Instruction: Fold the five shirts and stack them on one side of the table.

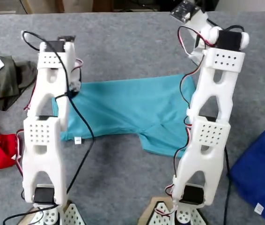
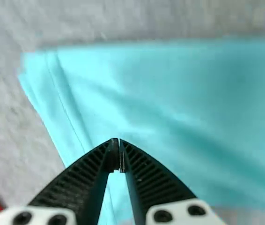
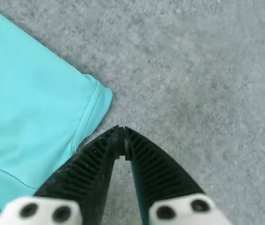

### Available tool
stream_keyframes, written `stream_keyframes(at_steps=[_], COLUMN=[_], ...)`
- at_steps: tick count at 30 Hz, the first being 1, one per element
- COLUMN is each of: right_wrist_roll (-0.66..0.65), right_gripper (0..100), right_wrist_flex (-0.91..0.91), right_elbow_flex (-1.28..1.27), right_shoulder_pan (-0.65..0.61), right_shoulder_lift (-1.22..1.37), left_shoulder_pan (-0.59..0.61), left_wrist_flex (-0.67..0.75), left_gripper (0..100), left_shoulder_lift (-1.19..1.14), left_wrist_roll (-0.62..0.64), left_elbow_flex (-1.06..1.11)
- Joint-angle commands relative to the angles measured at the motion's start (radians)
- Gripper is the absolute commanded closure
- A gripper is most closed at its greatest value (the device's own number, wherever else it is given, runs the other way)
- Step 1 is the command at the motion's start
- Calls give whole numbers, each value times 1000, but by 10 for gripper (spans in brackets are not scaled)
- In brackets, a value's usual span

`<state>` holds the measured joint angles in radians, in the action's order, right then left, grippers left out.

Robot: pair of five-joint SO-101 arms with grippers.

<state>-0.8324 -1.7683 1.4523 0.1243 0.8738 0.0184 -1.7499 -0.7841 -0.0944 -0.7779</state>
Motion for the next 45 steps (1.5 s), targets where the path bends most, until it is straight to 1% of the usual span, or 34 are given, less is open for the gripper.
stream_keyframes(at_steps=[1, 5, 9, 11, 13, 16, 23, 26, 29, 32, 36, 38, 40, 42, 45], right_wrist_roll=[-11, -8, 12, 12, 14, 20, 17, 15, 15, 17, 14, 8, 0, 0, 6], right_gripper=[994, 994, 994, 994, 994, 994, 994, 994, 994, 994, 994, 994, 994, 994, 994], right_wrist_flex=[-18, -20, -18, -15, 5, 71, 170, 201, 201, 149, 55, 2, -20, -20, -21], right_elbow_flex=[31, -41, -108, -166, -236, -314, -321, -289, -234, -142, 42, 140, 200, 217, 162], right_shoulder_pan=[28, 39, 50, 47, 42, 42, 48, 54, 67, 62, 48, 39, 36, 38, 38], right_shoulder_lift=[-4, -24, -67, -68, -59, -10, 165, 246, 308, 329, 328, 331, 326, 314, 257], left_shoulder_pan=[-48, -46, -46, -44, -46, -40, 69, 107, 118, 106, 52, 21, -15, -48, -98], left_wrist_flex=[37, 218, 379, 448, 473, 474, 476, 476, 473, 470, 462, 431, 396, 353, 282], left_gripper=[981, 981, 981, 981, 981, 981, 981, 981, 981, 981, 981, 981, 981, 981, 981], left_shoulder_lift=[220, 363, 443, 460, 463, 461, 461, 461, 461, 466, 472, 472, 472, 472, 472], left_wrist_roll=[-11, -11, -12, -12, -9, -5, -15, -75, -109, -118, -115, -114, -75, -31, 20], left_elbow_flex=[249, 545, 806, 887, 924, 937, 937, 934, 934, 928, 913, 879, 827, 747, 592])
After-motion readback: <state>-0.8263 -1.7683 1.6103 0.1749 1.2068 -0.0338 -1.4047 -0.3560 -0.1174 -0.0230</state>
